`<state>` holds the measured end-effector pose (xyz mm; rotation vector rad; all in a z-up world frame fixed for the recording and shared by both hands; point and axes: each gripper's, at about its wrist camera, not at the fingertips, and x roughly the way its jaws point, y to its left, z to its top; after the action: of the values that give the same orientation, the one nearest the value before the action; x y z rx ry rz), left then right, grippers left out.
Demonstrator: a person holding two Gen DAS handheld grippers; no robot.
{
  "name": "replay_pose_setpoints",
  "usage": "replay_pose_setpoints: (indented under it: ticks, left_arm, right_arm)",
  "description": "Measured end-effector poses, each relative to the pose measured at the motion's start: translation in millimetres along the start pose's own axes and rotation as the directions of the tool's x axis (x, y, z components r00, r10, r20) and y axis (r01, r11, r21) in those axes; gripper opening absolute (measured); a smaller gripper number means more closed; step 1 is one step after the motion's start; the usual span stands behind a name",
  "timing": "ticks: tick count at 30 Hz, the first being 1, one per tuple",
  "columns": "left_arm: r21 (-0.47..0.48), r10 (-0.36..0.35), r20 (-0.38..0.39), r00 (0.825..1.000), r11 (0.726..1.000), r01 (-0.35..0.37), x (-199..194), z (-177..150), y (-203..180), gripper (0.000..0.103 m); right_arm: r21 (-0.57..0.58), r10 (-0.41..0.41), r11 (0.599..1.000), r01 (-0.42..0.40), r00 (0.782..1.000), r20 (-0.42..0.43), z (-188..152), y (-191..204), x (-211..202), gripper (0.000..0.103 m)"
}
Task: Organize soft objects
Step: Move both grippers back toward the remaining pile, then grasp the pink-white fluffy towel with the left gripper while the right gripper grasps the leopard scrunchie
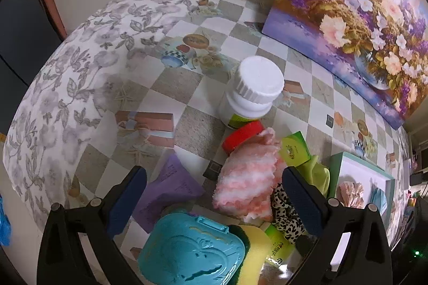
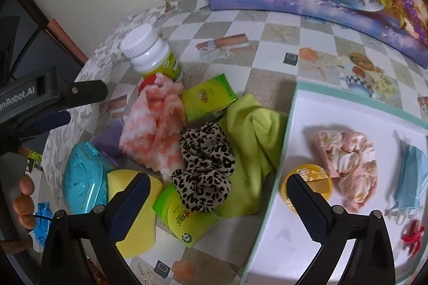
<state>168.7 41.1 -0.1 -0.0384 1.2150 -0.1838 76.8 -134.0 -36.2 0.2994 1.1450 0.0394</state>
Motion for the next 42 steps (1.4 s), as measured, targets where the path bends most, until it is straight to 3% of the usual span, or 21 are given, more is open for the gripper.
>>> replay_pose_setpoints:
  ticks: [17, 27, 28, 32, 37, 42]
  left_arm:
    - [0.160, 0.018, -0.093, 0.995, 0.987, -0.003, 37.3, -3.1, -43.0, 0.098]
    - [0.181, 0.032, -0.145, 0.989, 0.983, -0.005, 56.2, -8.4, -48.9, 0.063]
    - [0.180, 0.030, -0.149, 0.988, 0.984, -0.003, 57.4, -8.8, -48.8, 0.058]
    - [0.173, 0.033, -0.155, 0.987, 0.985, -0.006, 60.4, -11.2, -49.2, 0.050]
    - [0.158, 0.007, -0.152, 0.988, 0.987, 0.017, 59.1, -12.6, -50.2, 0.027]
    - [0.137, -0.023, -0.141, 0.990, 0.990, 0.042, 53.5, -14.2, -48.5, 0.022]
  right_arm:
    - [-0.029, -0.007, 1.000, 0.005, 0.997, -0.081, -5.6, 2.9, 25.7, 0.073]
    - [-0.030, 0.005, 1.000, -0.008, 0.997, -0.080, -4.1, 2.6, 28.2, 0.059]
    - [-0.031, 0.009, 0.999, -0.011, 0.997, -0.079, -4.0, 3.2, 27.9, 0.054]
    - [-0.036, 0.013, 0.999, -0.016, 0.997, -0.072, -3.9, 5.1, 25.9, 0.046]
    - [-0.037, 0.024, 0.999, -0.027, 0.998, -0.065, -4.4, 4.8, 21.2, 0.037]
    - [-0.038, 0.028, 0.999, -0.030, 0.998, -0.052, -3.7, 6.0, 15.4, 0.032]
